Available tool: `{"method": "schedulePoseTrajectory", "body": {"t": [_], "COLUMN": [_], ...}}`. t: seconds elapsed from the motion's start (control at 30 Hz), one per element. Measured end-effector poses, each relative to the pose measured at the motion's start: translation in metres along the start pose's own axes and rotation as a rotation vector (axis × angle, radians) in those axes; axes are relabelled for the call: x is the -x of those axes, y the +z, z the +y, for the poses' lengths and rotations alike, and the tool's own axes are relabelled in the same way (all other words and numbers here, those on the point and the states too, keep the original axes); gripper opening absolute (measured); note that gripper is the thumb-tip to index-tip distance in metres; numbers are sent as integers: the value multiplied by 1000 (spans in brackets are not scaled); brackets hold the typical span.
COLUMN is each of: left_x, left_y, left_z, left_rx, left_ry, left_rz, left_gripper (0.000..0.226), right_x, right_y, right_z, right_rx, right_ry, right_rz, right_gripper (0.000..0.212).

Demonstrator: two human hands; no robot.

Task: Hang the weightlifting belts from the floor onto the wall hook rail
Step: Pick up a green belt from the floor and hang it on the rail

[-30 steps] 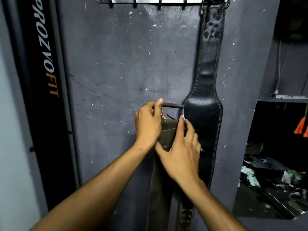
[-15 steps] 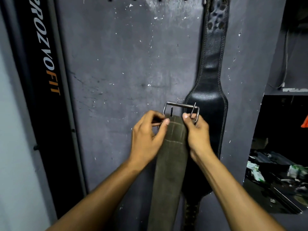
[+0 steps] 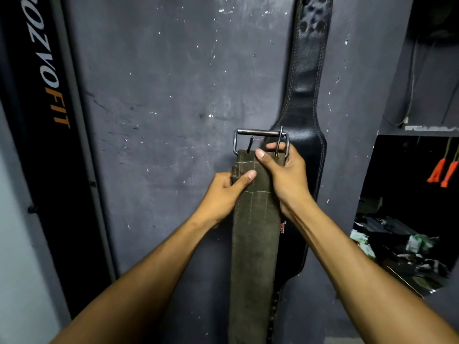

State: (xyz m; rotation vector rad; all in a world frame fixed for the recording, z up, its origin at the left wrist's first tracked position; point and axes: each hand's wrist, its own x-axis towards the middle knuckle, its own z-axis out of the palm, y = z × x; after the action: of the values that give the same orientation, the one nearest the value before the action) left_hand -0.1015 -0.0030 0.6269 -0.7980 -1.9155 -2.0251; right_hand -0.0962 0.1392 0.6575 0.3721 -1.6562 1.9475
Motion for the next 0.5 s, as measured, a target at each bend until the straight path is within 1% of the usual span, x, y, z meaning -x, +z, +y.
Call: {"method": "schedulePoseTrajectory", "body": {"t": [0.07,0.13,0.2,0.23,0.3,0.37,0.43,0.5], "left_x": [10,26,42,50,55,55,53,55], "left_y": [-1,-2,-3,-2,1,4,5,3], "left_z": [-13,-36,-63,-71,-82,-83,-79,-83], "left_rx": [95,91,76,63,38,37,58,102], "left_ry": [-70,-159,-253,-294,-313,-298,-281,-311], "left_rz": [-52,-154,-255,-273,-242,-173,-140,-140], "left_gripper": [19,12,21,22,16,11,12,11], "right_x": [-4,-17,-32,-40,-53,-62,-68,-71], "right_y": [-2,-6,-7,-6,-4,0,3,5], "right_z": [-5,-15,-28,-35,-48,-56,-61,-64], "right_rx": [0,-18,-40,-45,-54,-60,-60,-71], "right_ry": [-24,-37,-34,-34,-53,-77,-79,-69], "right_rz": [3,-1,5,4,-13,-36,-41,-31], "right_gripper": [26,23,22,22,21,20,20,21]}}
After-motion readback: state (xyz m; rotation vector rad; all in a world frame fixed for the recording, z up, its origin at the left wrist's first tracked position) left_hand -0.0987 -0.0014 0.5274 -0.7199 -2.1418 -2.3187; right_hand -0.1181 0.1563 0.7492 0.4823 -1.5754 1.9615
